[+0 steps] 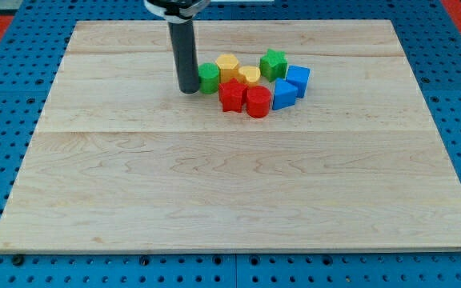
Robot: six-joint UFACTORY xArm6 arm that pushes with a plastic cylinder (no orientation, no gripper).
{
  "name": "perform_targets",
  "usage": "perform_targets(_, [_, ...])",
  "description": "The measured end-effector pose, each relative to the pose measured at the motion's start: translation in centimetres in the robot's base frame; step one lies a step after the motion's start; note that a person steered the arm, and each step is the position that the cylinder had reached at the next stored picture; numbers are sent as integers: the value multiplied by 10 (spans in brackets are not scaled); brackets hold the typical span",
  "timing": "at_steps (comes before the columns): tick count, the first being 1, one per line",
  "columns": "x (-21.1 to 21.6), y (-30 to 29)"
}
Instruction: Separate the yellow hexagon and green circle
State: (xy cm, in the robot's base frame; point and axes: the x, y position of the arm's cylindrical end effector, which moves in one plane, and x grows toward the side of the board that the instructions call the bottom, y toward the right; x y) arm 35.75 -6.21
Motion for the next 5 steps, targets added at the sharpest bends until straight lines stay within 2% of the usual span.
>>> perform_targets(2, [0, 20])
perform_targets(3, [-8, 3])
perform_targets(4, [-46, -15])
perform_targets(5, [-58, 6])
